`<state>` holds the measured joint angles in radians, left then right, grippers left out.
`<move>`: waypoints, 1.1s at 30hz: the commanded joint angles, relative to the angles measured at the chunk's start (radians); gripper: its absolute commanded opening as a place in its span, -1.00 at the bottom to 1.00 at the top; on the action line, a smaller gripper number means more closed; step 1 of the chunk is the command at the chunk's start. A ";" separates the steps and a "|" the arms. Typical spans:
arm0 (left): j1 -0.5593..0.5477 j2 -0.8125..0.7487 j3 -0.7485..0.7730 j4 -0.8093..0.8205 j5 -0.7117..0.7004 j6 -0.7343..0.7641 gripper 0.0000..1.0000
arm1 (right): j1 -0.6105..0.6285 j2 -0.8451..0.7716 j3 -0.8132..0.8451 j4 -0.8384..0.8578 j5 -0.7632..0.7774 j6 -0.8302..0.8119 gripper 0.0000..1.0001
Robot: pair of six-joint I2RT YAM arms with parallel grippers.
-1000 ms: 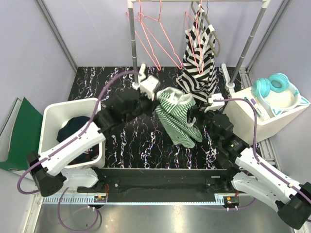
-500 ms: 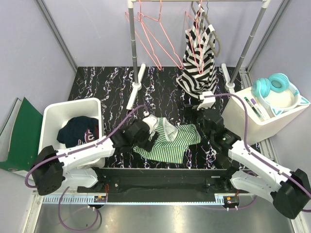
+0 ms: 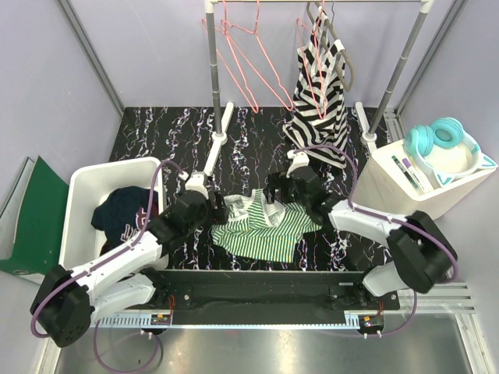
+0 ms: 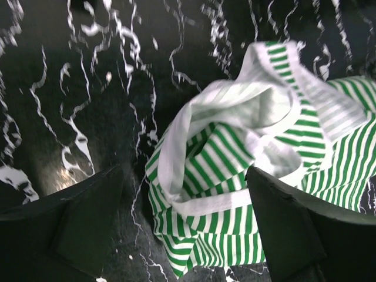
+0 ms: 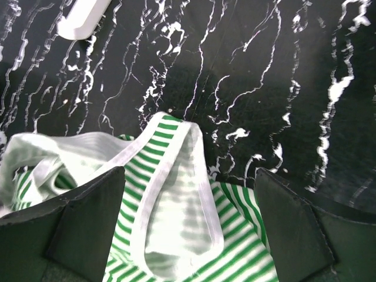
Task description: Place the tank top on the hanger
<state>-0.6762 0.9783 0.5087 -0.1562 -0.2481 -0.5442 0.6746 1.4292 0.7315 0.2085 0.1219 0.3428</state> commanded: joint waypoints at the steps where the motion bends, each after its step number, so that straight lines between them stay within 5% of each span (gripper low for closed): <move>1: 0.023 -0.001 -0.030 0.083 0.066 -0.089 0.75 | -0.003 0.107 0.098 0.091 -0.008 0.033 0.96; 17: 0.050 0.045 -0.116 0.153 0.086 -0.151 0.18 | -0.003 0.369 0.256 0.057 -0.040 0.062 0.76; 22: 0.056 0.020 -0.116 0.152 0.079 -0.149 -0.21 | -0.003 0.425 0.287 0.045 -0.145 0.048 0.61; 29: 0.072 -0.016 -0.114 0.135 0.079 -0.142 -0.81 | -0.004 0.456 0.318 0.034 -0.185 0.025 0.01; 32: 0.087 -0.023 -0.093 0.123 0.081 -0.122 -0.97 | -0.003 0.461 0.332 0.014 -0.179 0.010 -0.41; 33: 0.093 -0.024 -0.081 0.106 0.079 -0.114 -1.00 | -0.003 0.456 0.336 0.006 -0.171 0.006 -0.73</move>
<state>-0.6037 0.9741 0.3901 -0.0593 -0.1696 -0.6853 0.6739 1.8854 1.0138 0.2337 -0.0383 0.3748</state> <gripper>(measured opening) 0.038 0.323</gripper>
